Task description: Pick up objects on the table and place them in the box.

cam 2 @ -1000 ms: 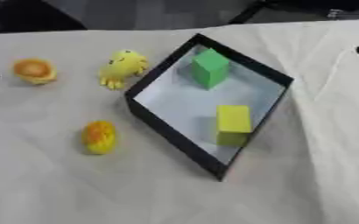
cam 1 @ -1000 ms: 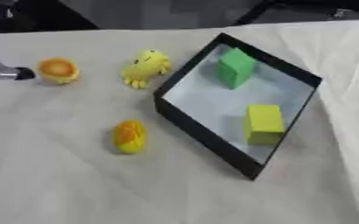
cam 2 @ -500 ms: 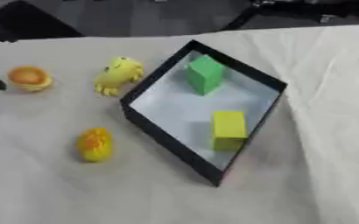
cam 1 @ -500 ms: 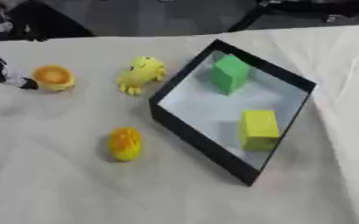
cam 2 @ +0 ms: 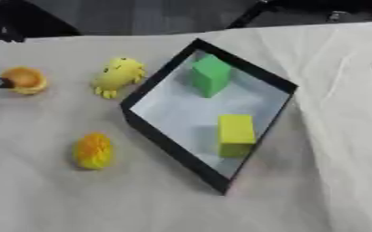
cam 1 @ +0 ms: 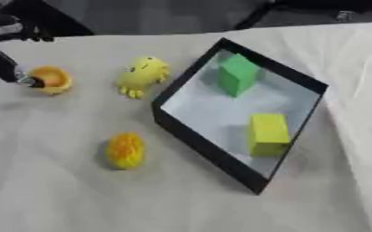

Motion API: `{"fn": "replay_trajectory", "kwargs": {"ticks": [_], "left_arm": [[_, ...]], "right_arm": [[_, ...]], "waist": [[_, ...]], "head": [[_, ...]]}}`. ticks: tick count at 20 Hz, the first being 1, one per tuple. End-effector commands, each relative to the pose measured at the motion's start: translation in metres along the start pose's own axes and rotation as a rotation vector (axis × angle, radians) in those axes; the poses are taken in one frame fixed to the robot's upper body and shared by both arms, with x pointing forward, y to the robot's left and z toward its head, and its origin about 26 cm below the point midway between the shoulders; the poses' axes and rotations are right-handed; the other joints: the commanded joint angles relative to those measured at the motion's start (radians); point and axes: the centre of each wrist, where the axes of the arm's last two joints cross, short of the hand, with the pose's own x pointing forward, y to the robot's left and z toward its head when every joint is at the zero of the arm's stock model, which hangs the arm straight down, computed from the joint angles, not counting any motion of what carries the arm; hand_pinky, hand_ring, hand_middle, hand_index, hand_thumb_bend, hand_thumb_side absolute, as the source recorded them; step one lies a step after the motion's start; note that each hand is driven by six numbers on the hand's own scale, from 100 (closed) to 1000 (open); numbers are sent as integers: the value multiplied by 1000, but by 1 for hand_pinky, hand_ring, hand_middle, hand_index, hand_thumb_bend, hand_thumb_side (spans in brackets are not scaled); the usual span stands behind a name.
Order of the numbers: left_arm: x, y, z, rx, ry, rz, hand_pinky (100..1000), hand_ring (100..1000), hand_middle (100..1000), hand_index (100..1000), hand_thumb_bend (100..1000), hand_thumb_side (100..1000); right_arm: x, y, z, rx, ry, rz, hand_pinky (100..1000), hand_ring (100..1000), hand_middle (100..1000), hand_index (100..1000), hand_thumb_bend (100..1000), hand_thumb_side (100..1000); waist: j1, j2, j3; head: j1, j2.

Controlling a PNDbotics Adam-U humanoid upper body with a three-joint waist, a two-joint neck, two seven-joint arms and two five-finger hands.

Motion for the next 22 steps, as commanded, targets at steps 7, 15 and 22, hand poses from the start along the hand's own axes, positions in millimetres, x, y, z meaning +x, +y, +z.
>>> {"fn": "replay_trajectory", "kwargs": {"ticks": [7, 15, 22], "left_arm": [[-15, 12, 9, 61, 170, 20, 867, 856, 812, 869, 555, 100], [-23, -2, 5, 38, 227, 50, 853, 845, 799, 853, 513, 100], [-23, -4, 3, -63, 286, 5, 821, 813, 752, 815, 503, 110]], "right_arm": [[10, -3, -7, 21, -31, 31, 885, 686, 756, 874, 100, 569], [11, -2, -8, 25, -35, 29, 886, 687, 758, 875, 100, 574], [10, -1, -8, 25, -30, 26, 886, 687, 759, 876, 100, 577]], "waist": [[13, 19, -15], [16, 36, -26], [19, 38, -24]], "head": [[46, -35], [69, -39], [73, -34]]}}
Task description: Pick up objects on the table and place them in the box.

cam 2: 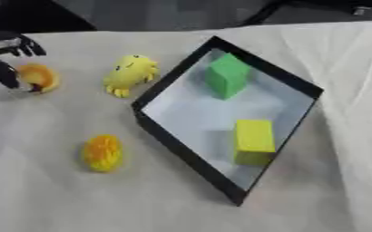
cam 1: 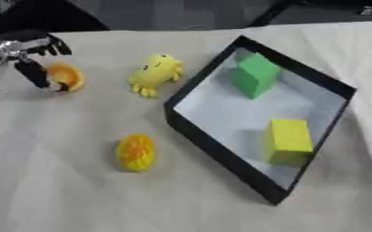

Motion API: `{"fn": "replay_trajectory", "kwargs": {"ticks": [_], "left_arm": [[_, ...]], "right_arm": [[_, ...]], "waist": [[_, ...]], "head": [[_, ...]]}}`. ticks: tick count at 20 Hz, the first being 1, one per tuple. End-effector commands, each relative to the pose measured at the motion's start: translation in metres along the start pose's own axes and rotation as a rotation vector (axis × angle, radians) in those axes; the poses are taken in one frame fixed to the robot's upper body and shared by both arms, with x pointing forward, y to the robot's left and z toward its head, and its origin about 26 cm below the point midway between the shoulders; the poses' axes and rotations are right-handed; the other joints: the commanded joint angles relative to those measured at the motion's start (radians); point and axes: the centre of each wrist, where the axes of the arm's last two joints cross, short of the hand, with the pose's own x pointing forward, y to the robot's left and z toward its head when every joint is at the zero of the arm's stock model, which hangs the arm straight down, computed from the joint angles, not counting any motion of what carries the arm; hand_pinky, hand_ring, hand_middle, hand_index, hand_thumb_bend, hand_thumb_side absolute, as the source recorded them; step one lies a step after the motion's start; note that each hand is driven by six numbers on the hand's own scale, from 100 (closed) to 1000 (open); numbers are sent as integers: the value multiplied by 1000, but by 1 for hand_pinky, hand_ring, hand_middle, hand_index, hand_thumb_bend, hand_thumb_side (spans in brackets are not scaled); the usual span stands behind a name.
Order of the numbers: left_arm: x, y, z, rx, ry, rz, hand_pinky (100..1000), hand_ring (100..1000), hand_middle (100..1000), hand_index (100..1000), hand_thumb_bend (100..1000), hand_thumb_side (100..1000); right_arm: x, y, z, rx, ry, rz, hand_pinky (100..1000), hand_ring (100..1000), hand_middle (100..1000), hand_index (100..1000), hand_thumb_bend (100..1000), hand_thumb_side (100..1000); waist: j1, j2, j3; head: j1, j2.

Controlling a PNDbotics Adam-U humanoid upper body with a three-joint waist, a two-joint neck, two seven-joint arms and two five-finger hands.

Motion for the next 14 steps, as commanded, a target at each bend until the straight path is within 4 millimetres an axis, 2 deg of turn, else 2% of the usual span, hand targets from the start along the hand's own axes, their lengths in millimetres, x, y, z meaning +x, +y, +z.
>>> {"fn": "replay_trajectory", "kwargs": {"ticks": [1, 5, 9, 14], "left_arm": [[-6, 13, 8, -10, 49, -39, 813, 799, 737, 803, 492, 106], [-4, 10, 6, -54, 49, -49, 757, 705, 615, 710, 352, 100], [1, 12, 4, -75, 15, -47, 719, 646, 548, 646, 237, 100], [14, 27, 10, -37, -54, -85, 701, 628, 536, 633, 206, 100]], "right_arm": [[7, -4, -4, 5, -22, 23, 887, 687, 759, 876, 100, 577], [7, -5, -3, 1, -18, 22, 887, 687, 759, 877, 100, 576], [6, -5, -2, -1, -15, 19, 887, 687, 760, 877, 100, 573], [4, -7, 0, -4, -7, 19, 888, 688, 760, 878, 100, 567]], "waist": [[12, -4, 0], [11, -7, 0], [10, -15, 2], [5, -32, 12]], "head": [[3, -5], [2, -1], [-3, 5], [-21, 15]]}}
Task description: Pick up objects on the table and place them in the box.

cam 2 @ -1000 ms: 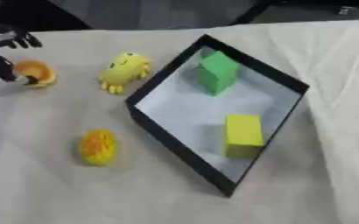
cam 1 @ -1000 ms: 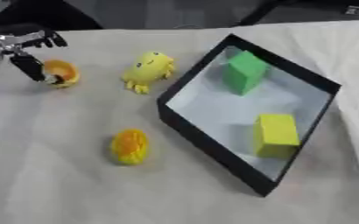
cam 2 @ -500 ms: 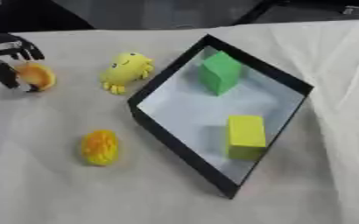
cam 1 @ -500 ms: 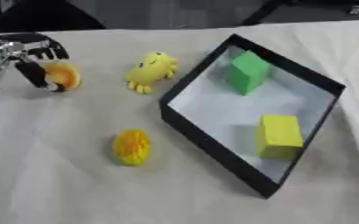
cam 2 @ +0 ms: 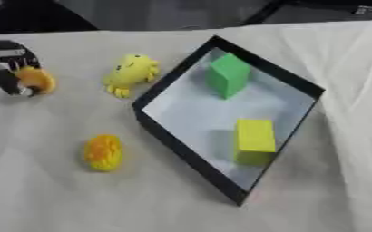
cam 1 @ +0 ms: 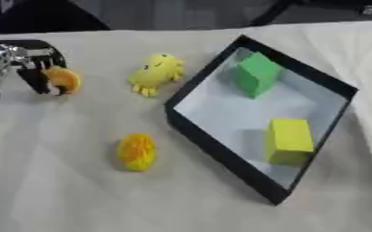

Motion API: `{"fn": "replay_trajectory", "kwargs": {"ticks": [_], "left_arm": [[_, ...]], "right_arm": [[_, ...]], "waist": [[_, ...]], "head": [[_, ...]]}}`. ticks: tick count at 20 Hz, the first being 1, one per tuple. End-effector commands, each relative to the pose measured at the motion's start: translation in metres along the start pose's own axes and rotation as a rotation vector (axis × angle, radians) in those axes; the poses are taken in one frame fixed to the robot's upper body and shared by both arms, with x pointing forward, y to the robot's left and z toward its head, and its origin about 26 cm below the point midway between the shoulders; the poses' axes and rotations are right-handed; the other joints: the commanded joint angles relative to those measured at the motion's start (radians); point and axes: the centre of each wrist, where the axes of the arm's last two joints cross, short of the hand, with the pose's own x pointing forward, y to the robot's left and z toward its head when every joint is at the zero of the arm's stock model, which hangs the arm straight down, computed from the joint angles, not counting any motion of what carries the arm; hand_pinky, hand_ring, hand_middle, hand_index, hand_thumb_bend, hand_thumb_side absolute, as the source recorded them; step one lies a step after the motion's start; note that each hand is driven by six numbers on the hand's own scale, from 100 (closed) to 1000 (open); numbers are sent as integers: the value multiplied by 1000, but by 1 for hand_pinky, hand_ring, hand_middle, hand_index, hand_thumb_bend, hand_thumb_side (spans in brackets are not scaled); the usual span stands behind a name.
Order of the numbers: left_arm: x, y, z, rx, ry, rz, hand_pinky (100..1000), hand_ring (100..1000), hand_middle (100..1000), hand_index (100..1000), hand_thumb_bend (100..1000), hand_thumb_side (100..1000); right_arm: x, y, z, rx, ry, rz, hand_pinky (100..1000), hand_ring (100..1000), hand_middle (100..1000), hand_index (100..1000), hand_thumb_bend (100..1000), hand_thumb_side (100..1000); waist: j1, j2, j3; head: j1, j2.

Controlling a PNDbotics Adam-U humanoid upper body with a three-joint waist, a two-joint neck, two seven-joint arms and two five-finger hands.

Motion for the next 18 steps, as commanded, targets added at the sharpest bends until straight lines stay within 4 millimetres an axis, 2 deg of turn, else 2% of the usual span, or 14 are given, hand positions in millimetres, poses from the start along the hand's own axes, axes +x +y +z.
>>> {"fn": "replay_trajectory", "kwargs": {"ticks": [1, 4, 10, 15, 18], "left_arm": [[8, 28, 17, 75, -41, -54, 697, 623, 531, 627, 206, 100], [25, 42, 27, 127, -111, -119, 687, 605, 519, 612, 208, 100], [76, 70, 60, 274, -305, -238, 676, 583, 500, 593, 202, 100], [121, 81, 90, 356, -457, -328, 673, 583, 501, 592, 229, 100], [157, 82, 104, 374, -576, -408, 674, 585, 504, 595, 232, 100]], "right_arm": [[6, -6, -2, -4, -18, 18, 888, 688, 760, 878, 100, 566], [5, -7, -1, -3, -17, 19, 888, 688, 760, 877, 100, 562], [4, -8, 0, 0, -11, 20, 888, 688, 761, 877, 100, 561], [4, -9, 0, 2, -12, 22, 889, 689, 762, 877, 100, 559], [6, -9, -1, 3, -17, 23, 889, 690, 763, 878, 100, 557]], "waist": [[4, -35, 4], [2, -44, 10], [-2, -55, 17], [-2, -59, 21], [-3, -61, 20]], "head": [[-17, 7], [-39, 12], [-77, 19], [-92, 19], [-94, 18]]}}
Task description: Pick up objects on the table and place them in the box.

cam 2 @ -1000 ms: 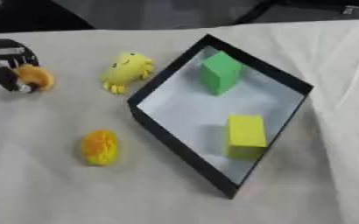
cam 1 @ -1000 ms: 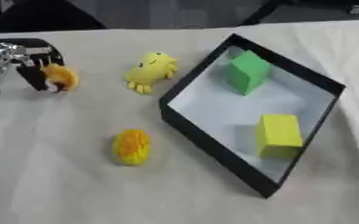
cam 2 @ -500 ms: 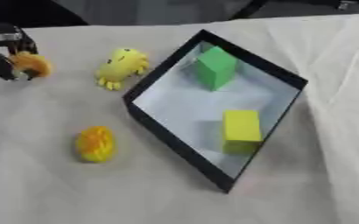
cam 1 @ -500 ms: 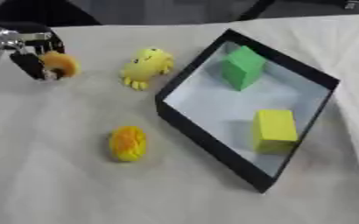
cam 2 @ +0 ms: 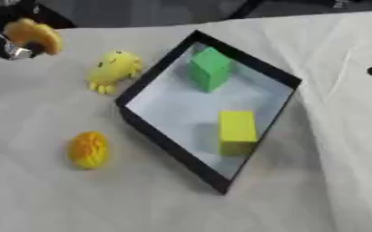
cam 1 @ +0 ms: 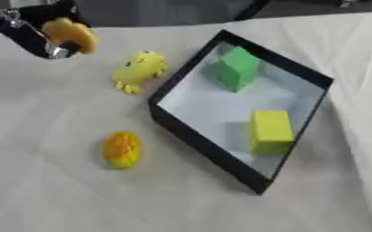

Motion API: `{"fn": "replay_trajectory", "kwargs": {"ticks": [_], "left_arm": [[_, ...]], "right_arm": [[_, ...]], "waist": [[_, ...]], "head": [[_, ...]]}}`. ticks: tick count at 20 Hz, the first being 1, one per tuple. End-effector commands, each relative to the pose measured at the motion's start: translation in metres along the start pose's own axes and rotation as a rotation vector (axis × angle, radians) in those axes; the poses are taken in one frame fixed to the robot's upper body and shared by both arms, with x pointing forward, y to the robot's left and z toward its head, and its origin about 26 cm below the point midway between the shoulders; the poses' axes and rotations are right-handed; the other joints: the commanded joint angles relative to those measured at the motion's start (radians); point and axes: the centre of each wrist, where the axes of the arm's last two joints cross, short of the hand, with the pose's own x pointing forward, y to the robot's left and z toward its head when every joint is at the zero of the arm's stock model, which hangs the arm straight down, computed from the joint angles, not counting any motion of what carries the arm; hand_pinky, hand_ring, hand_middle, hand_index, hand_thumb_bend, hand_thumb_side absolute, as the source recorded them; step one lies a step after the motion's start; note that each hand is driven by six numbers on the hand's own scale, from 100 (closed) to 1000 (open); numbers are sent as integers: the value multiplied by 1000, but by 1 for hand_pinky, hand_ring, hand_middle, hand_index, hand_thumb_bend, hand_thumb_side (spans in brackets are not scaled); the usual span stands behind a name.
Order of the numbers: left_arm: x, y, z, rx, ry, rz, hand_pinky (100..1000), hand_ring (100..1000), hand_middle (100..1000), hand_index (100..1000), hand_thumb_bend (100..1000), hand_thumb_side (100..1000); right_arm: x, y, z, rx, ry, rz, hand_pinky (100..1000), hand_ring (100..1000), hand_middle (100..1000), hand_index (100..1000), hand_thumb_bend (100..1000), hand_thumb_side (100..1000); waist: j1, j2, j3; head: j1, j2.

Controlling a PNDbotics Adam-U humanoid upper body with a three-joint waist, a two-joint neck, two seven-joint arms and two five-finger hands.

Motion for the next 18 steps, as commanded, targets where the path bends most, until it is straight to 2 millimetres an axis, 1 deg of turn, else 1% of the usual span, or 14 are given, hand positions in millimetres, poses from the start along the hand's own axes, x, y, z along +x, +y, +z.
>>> {"fn": "replay_trajectory", "kwargs": {"ticks": [1, 5, 8, 9, 11, 13, 18], "left_arm": [[35, 29, 4, 46, -119, -92, 674, 585, 504, 595, 233, 100], [81, 41, -10, 60, -289, -136, 675, 586, 505, 596, 223, 100], [107, 44, -24, 67, -376, -133, 675, 586, 505, 598, 215, 100], [114, 44, -29, 68, -396, -130, 675, 586, 505, 598, 210, 100], [128, 39, -42, 68, -429, -116, 675, 585, 504, 598, 199, 100], [139, 30, -55, 54, -443, -103, 674, 585, 504, 599, 192, 100], [151, 8, -83, 32, -425, -96, 672, 584, 504, 598, 198, 100]], "right_arm": [[9, -7, -4, 7, -28, 25, 889, 691, 763, 878, 100, 557], [12, -7, -7, 9, -43, 21, 889, 692, 765, 879, 100, 556], [15, -6, -10, 7, -54, 14, 889, 694, 766, 879, 100, 568], [16, -6, -11, 4, -56, 12, 889, 694, 766, 879, 100, 556], [17, -7, -11, -4, -59, 11, 890, 694, 766, 879, 100, 557], [18, -7, -12, -13, -64, 10, 889, 694, 765, 879, 100, 557], [21, -9, -12, -35, -72, 12, 889, 693, 762, 878, 100, 557]], "waist": [[-3, -50, -1], [-1, -54, -6], [0, -56, -11], [1, -57, -12], [3, -57, -13], [5, -57, -13], [9, -54, -14]], "head": [[-4, 1], [0, 0], [4, -1], [4, 1], [2, 6], [4, 13], [10, 29]]}}
